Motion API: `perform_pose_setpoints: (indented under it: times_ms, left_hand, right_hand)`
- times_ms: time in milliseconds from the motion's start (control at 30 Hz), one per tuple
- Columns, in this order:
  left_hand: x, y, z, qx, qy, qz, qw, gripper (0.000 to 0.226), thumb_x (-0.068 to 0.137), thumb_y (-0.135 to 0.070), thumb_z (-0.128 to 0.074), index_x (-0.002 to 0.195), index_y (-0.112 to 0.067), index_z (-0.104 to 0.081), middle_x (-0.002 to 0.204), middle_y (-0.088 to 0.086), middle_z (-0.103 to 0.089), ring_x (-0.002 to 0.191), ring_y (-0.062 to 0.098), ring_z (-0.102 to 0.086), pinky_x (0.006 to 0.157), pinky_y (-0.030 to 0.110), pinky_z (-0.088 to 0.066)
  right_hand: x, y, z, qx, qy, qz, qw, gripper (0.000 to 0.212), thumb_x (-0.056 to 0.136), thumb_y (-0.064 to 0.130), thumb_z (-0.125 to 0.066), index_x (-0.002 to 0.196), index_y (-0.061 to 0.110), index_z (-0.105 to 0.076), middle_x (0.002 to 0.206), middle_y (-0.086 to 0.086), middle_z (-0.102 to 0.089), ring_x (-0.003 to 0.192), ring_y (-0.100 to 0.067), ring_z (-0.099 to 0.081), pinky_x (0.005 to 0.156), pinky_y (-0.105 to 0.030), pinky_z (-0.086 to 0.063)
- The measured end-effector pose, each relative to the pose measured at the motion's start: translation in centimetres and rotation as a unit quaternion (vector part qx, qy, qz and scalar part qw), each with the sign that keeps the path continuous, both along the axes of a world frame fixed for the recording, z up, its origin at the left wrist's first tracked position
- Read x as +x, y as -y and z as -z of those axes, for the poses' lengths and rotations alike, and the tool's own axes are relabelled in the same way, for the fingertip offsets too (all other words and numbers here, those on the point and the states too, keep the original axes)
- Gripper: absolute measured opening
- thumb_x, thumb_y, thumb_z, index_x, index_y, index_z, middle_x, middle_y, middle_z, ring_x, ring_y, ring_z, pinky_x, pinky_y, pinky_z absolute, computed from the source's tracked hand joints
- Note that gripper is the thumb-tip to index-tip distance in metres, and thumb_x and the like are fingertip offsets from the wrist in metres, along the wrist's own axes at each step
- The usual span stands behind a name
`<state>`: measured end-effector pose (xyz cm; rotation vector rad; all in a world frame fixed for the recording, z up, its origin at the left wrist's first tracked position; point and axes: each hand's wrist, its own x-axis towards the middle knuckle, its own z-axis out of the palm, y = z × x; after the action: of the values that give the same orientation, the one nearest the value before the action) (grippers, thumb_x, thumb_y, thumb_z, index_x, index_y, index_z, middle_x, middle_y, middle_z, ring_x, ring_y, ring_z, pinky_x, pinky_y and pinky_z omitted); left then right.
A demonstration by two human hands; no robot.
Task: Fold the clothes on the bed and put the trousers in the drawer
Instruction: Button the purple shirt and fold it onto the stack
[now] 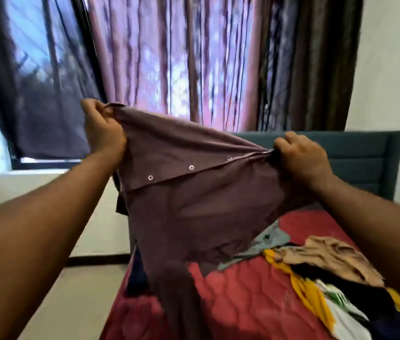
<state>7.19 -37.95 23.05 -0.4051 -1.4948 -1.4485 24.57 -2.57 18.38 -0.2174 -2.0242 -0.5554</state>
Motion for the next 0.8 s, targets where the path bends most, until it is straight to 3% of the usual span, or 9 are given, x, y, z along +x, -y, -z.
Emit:
perform_pose_setpoints:
  times_ms: [100, 167, 267, 333, 367, 400, 433, 567, 800]
  left_hand:
    - [1.3, 0.9, 2.0, -0.165, -0.111, -0.007, 0.98, 0.022, 0.095, -0.018, -0.04, 0.109, -0.005, -0.05, 0.096, 0.021, -0.059, 0.085, 0.038, -0.056, 0.074, 0.044, -0.041]
    - [1.7, 2.1, 7.3, -0.404, -0.106, 0.007, 0.909, 0.041, 0.09, -0.035, -0.034, 0.12, -0.014, -0.053, 0.106, 0.019, -0.063, 0.09, 0.037, -0.063, 0.075, 0.045, -0.052]
    - [3.7, 3.1, 19.8, -0.718, 0.087, 0.033, 0.69, 0.036, 0.094, -0.041, -0.041, 0.126, -0.026, -0.047, 0.124, 0.012, -0.062, 0.104, 0.032, -0.063, 0.083, 0.038, -0.052]
    - [6.2, 3.1, 27.8, -0.84, 0.21, 0.107, 0.489, 0.04, 0.098, -0.031, -0.053, 0.135, -0.016, -0.048, 0.132, 0.013, -0.058, 0.115, 0.03, -0.057, 0.094, 0.036, -0.044]
    - [8.3, 3.0, 32.2, -0.872, 0.262, 0.154, 0.384, 0.041, 0.096, -0.027, -0.058, 0.134, -0.01, -0.052, 0.132, 0.015, -0.059, 0.117, 0.032, -0.056, 0.098, 0.035, -0.042]
    - [9.4, 2.5, 35.0, -0.878, 0.272, 0.18, 0.35, 0.039, 0.094, -0.025, -0.062, 0.129, -0.008, -0.057, 0.129, 0.016, -0.06, 0.116, 0.032, -0.056, 0.098, 0.035, -0.043]
    - [10.5, 2.0, 37.7, -0.867, 0.28, 0.189, 0.367, 0.036, 0.092, -0.026, -0.062, 0.124, -0.01, -0.061, 0.126, 0.015, -0.062, 0.114, 0.032, -0.057, 0.095, 0.035, -0.044]
    - [10.4, -1.1, 41.0, -0.779, 0.247, 0.196, 0.541, 0.023, 0.091, -0.024, -0.056, 0.11, -0.017, -0.066, 0.111, 0.012, -0.067, 0.1, 0.031, -0.063, 0.075, 0.032, -0.045]
    - [4.6, -3.9, 43.8, -0.671, 0.34, 0.192, 0.631, 0.032, 0.089, -0.015, -0.058, 0.12, -0.017, -0.063, 0.113, 0.011, -0.069, 0.1, 0.029, -0.065, 0.08, 0.034, -0.05]
  right_hand:
    - [1.6, -0.2, -0.3, 0.061, -0.025, -0.041, 0.997, 0.011, 0.076, 0.015, -0.057, 0.084, 0.014, -0.05, 0.081, -0.015, -0.053, 0.06, -0.035, -0.054, 0.047, -0.04, -0.043]
    - [2.4, -0.9, 3.6, 0.064, 0.026, -0.052, 0.996, 0.011, 0.078, 0.018, -0.051, 0.089, 0.016, -0.049, 0.085, -0.014, -0.056, 0.062, -0.033, -0.053, 0.051, -0.044, -0.045]
    - [4.8, -0.4, 15.0, 0.009, 0.24, 0.035, 0.97, 0.021, 0.085, 0.025, -0.059, 0.106, 0.021, -0.056, 0.105, -0.01, -0.06, 0.09, -0.033, -0.059, 0.07, -0.04, -0.046]
    - [7.4, 1.5, 22.8, -0.107, 0.411, 0.107, 0.899, 0.047, 0.097, 0.028, -0.052, 0.139, 0.01, -0.044, 0.146, -0.015, -0.041, 0.129, -0.032, -0.042, 0.095, -0.033, -0.037]
    - [8.7, 2.8, 26.8, -0.138, 0.486, 0.101, 0.857, 0.059, 0.099, 0.023, -0.05, 0.148, 0.001, -0.028, 0.157, -0.015, -0.022, 0.139, -0.029, -0.03, 0.083, -0.022, -0.034]
    - [9.1, 4.2, 29.2, -0.173, 0.556, 0.078, 0.809, 0.062, 0.1, 0.02, -0.049, 0.149, -0.001, -0.018, 0.159, -0.013, -0.013, 0.142, -0.026, -0.026, 0.108, -0.027, -0.019]
    - [9.4, 5.2, 33.1, -0.203, 0.575, 0.057, 0.791, 0.061, 0.099, 0.022, -0.05, 0.149, 0.006, -0.02, 0.158, -0.013, -0.021, 0.141, -0.025, -0.03, 0.111, -0.033, 0.006]
    - [7.0, 7.9, 37.8, -0.363, 0.55, 0.032, 0.752, 0.037, 0.086, 0.035, -0.061, 0.117, 0.016, -0.058, 0.128, -0.014, -0.055, 0.116, -0.033, -0.055, 0.093, -0.038, -0.044]
    - [0.1, 7.9, 39.8, -0.369, 0.486, -0.142, 0.779, 0.031, 0.082, 0.031, -0.044, 0.103, 0.022, -0.066, 0.111, -0.003, -0.062, 0.106, -0.027, -0.058, 0.087, -0.034, -0.046]
